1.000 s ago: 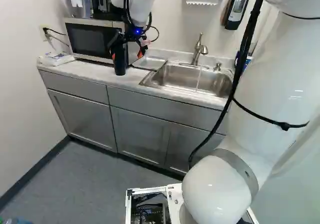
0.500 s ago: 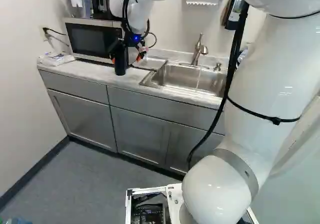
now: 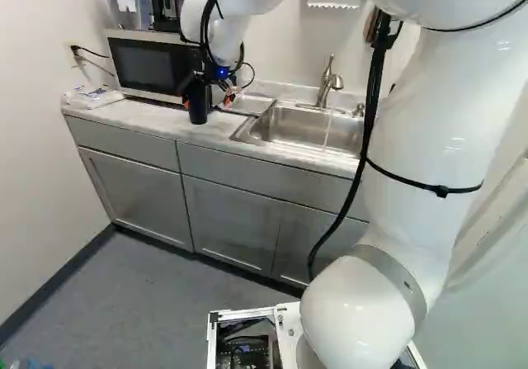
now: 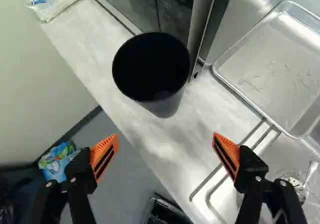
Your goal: Rinse the cup and place it in the tray
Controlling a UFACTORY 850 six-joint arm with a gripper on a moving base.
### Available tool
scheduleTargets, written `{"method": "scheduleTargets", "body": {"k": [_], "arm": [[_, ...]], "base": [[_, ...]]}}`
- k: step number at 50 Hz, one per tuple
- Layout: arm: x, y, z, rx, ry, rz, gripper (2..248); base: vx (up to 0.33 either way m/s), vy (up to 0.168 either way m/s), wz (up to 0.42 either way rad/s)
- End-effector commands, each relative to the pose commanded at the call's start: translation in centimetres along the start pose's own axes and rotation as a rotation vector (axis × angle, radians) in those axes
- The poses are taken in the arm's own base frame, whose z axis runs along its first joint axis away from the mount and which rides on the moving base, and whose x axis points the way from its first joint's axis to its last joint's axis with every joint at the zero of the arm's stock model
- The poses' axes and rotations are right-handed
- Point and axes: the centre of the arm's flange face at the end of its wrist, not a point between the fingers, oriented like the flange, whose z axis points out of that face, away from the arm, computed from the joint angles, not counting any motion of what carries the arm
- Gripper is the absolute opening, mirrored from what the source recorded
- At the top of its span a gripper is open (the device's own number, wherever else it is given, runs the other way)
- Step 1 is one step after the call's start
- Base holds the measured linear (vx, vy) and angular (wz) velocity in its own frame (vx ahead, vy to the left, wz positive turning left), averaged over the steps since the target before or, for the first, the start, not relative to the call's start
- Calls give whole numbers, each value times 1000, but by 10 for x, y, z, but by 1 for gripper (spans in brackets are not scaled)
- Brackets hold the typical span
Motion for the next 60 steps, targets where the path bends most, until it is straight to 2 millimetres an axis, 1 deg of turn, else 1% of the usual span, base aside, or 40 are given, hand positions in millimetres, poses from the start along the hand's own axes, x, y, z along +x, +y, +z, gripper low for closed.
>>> {"method": "scheduleTargets", "body": {"k": [31, 60], "arm": [[0, 2, 39, -5, 66, 2, 247], [3, 4, 72, -10, 183, 3, 247]], "base": [[0, 0, 0], [0, 0, 0]]}}
